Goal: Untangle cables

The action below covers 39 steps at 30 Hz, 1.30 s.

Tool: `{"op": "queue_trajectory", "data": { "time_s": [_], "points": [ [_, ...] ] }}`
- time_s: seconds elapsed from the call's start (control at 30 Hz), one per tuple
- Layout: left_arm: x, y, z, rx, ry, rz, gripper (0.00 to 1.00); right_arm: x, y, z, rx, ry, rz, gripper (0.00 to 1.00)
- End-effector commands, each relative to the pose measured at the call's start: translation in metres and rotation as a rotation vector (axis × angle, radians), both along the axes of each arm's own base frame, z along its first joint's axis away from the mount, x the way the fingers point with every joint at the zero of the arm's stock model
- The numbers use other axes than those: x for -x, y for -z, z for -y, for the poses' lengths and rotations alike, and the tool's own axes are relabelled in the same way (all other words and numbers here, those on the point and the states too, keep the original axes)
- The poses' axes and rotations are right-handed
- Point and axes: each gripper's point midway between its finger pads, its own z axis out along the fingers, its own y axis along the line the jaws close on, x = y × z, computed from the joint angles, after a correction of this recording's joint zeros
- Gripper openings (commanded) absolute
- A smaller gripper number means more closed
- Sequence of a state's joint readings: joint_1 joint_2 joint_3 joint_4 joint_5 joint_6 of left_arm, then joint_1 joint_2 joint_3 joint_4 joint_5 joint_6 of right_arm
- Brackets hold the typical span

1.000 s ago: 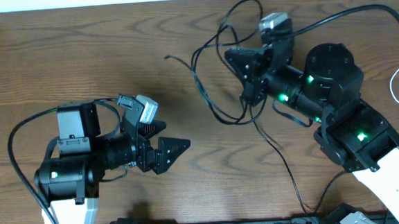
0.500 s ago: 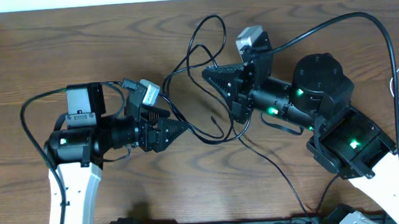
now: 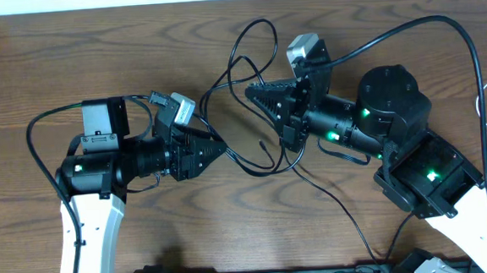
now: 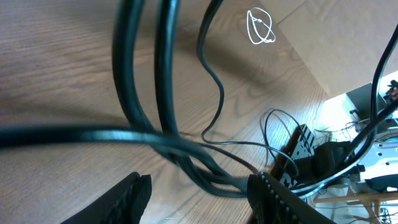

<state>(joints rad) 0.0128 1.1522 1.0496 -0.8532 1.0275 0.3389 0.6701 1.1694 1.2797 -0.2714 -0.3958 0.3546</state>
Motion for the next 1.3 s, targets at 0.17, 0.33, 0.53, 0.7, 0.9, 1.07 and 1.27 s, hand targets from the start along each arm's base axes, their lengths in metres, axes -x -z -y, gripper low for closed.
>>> {"op": "queue_trajectory", "data": {
  "time_s": [0.17, 0.33, 0.53, 0.7, 0.9, 1.07, 1.27],
  "points": [
    [-0.007, -0.006, 0.001, 0.022, -0.001, 0.036, 0.37, 0.009, -0.007, -0.001, -0.011, -0.033, 0.023, 0.01],
    [-0.008, -0.007, 0.001, 0.025, -0.006, 0.031, 0.15, 0.009, -0.006, -0.001, -0.008, -0.033, 0.02, 0.01],
    [-0.003, -0.004, 0.001, 0.025, -0.006, -0.002, 0.08, -0.002, -0.003, 0.005, 0.007, 0.037, 0.02, 0.01],
    [0.01, 0.008, -0.002, -0.004, -0.017, -0.092, 0.08, -0.036, 0.013, 0.036, 0.101, 0.295, 0.026, 0.01],
    [0.027, 0.034, -0.015, -0.142, -0.023, -0.171, 0.08, -0.065, 0.035, 0.092, 0.244, 0.644, 0.006, 0.01],
    [0.031, 0.04, -0.02, -0.185, -0.031, -0.189, 0.08, -0.072, 0.047, 0.126, 0.297, 0.816, -0.038, 0.01],
    [0.031, 0.041, -0.02, -0.185, -0.031, -0.193, 0.08, -0.077, 0.06, 0.156, 0.331, 0.92, -0.096, 0.01]
  ]
}}
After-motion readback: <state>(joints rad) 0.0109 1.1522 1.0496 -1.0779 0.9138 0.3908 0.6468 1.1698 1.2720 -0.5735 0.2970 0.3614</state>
